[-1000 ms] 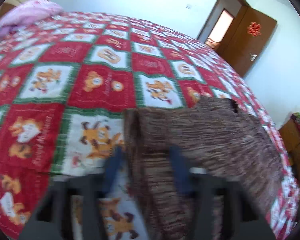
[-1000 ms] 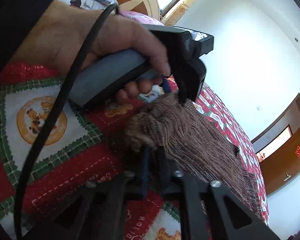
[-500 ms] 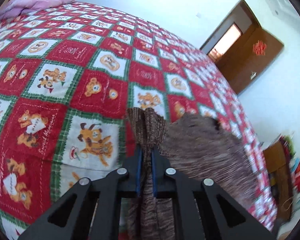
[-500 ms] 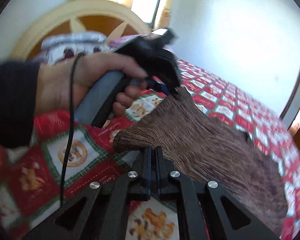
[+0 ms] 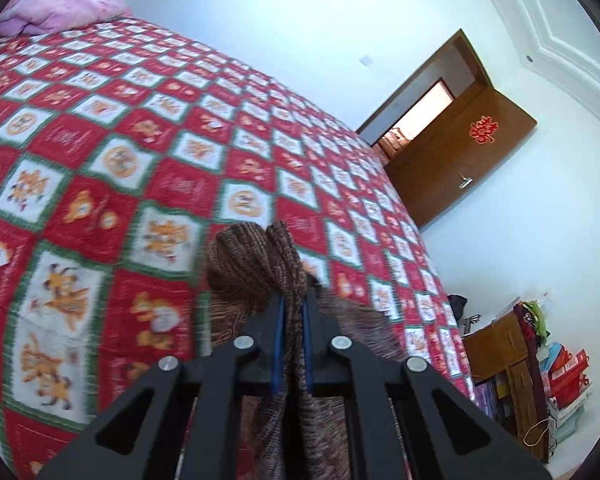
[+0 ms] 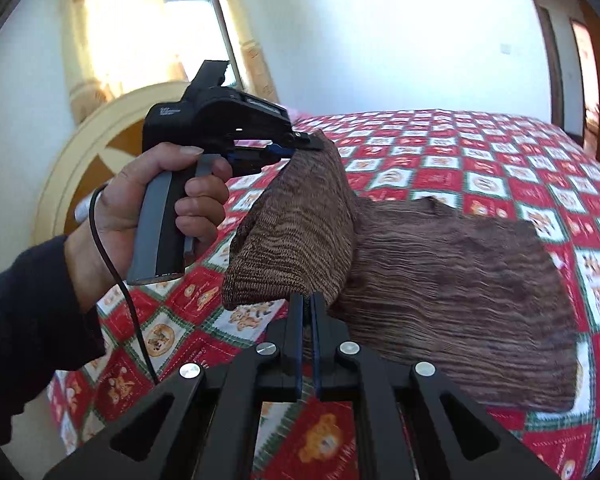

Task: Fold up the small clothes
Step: 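Grasp the sweater end with the right gripper while the left gripper grasps its edge, then fold the held sweater end over with both grippers and release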

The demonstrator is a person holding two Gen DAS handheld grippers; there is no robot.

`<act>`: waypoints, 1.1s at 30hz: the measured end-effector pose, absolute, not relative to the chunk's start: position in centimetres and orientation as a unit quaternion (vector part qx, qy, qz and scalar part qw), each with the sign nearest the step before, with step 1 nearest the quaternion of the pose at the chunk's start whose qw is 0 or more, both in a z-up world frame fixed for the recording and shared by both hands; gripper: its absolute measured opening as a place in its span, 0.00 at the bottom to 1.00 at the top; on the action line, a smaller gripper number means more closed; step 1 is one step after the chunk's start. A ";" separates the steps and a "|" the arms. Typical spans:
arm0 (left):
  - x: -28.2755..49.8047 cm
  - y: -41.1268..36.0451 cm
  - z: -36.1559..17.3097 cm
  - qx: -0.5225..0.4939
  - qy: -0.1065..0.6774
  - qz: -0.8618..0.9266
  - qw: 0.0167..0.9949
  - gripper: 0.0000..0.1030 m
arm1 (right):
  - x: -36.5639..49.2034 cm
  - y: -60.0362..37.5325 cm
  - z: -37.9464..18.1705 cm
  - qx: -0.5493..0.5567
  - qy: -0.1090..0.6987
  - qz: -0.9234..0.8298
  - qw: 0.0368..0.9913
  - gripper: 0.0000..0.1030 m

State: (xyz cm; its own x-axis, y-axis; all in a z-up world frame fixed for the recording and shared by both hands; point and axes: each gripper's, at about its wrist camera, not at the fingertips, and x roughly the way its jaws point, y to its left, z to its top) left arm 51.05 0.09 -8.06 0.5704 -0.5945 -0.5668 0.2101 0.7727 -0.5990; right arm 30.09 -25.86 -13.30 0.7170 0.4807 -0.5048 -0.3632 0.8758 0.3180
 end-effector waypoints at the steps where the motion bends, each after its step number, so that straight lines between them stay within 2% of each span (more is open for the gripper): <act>1: 51.1 -0.8 -7.6 -0.241 0.397 -0.242 0.852 0.08 | 29.9 -27.1 -13.3 0.115 0.299 0.227 0.920 0.02; 8: 51.6 -6.8 -6.7 -0.218 0.402 -0.272 0.847 0.08 | 30.0 -33.4 -15.2 0.190 0.330 0.204 0.902 0.02; 20: 52.7 -17.8 -10.5 -0.171 0.451 -0.301 0.823 0.08 | 28.8 -41.8 -20.5 0.307 0.385 0.158 0.856 0.01; 26: 52.2 -22.4 -12.4 -0.099 0.467 -0.286 0.831 0.10 | 28.2 -45.5 -24.2 0.378 0.406 0.137 0.821 0.00; 29: 50.9 -22.4 -11.8 -0.074 0.446 -0.287 0.844 0.11 | 27.5 -46.6 -25.0 0.370 0.410 0.116 0.826 0.00; 30: 50.4 -22.2 -11.3 -0.070 0.435 -0.294 0.848 0.12 | 27.3 -47.0 -24.8 0.365 0.405 0.110 0.831 0.00; 31: 49.3 -21.6 -10.5 -0.061 0.417 -0.303 0.855 0.21 | 27.0 -47.4 -24.5 0.364 0.395 0.105 0.837 0.00; 32: 48.8 -21.2 -10.1 -0.054 0.406 -0.306 0.859 0.34 | 26.8 -47.7 -24.1 0.365 0.385 0.103 0.841 0.00; 33: 47.4 -20.1 -9.3 -0.039 0.384 -0.302 0.872 0.42 | 26.7 -47.9 -23.5 0.363 0.376 0.100 0.847 0.01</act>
